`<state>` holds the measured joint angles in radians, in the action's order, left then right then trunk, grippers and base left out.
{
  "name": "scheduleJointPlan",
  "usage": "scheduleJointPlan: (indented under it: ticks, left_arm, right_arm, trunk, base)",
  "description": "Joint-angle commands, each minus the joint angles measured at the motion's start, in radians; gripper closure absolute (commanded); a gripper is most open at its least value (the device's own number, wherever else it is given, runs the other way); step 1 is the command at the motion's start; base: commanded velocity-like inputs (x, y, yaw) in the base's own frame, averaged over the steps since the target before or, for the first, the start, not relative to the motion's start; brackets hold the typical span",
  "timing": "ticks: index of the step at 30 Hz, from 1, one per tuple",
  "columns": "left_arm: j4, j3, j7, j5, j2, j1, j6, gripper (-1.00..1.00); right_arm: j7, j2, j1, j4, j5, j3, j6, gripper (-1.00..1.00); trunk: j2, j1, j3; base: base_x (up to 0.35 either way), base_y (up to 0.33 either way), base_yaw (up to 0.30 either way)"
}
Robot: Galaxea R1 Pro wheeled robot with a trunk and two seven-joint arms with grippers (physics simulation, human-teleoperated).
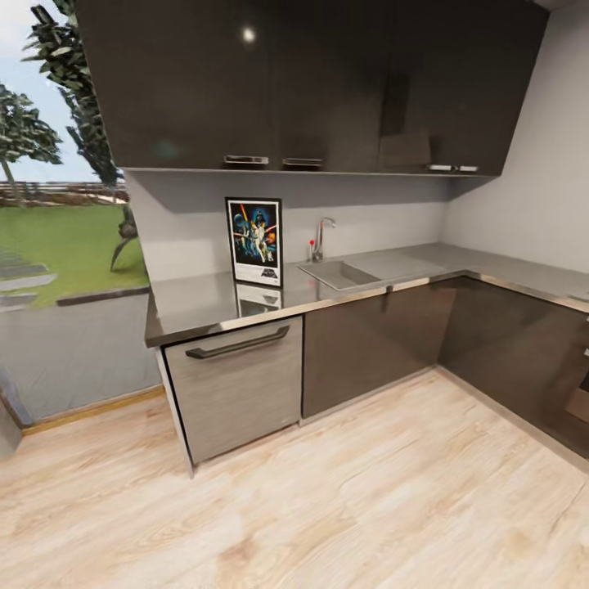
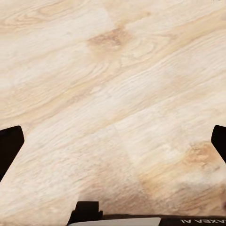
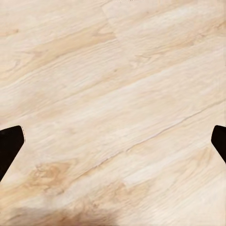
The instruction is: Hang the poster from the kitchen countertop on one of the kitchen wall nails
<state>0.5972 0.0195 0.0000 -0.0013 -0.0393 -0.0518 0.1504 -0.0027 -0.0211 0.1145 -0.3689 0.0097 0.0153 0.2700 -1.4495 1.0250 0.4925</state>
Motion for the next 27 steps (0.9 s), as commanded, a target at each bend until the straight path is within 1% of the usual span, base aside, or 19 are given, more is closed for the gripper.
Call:
scheduleJointPlan:
  ticks: [1,22,25,27]
  left_arm:
    - [0.001,0.002,0.0,0.0,-0.001,0.0,0.001,-1.0]
    - [0.001,0.002,0.0,0.0,-0.001,0.0,0.002,-1.0]
    - [0.001,0.002,0.0,0.0,-0.001,0.0,0.002,-1.0]
    - [0.001,0.002,0.0,0.0,-0.001,0.0,0.002,-1.0]
  right_arm:
    - [0.0,0.0,0.001,0.001,0.001,0.002,0.003,-1.0]
    - [0.0,0.0,0.001,0.001,0.001,0.002,0.003,-1.0]
    - [0.0,0.0,0.001,0.001,0.001,0.001,0.003,-1.0]
    - [0.001,0.0,0.001,0.001,0.001,0.001,0.002,-1.0]
  trunk:
    - [0.0,0.0,0.001]
    - [0.0,0.0,0.01]
    - [0.0,0.0,0.011]
    - [0.0,0.0,0.011]
  base:
    - [0.0,-0.016,0.282]
    - [0.0,-0.004,0.282]
    - [0.0,-0.141,0.275]
    - [0.0,-0.256,0.096]
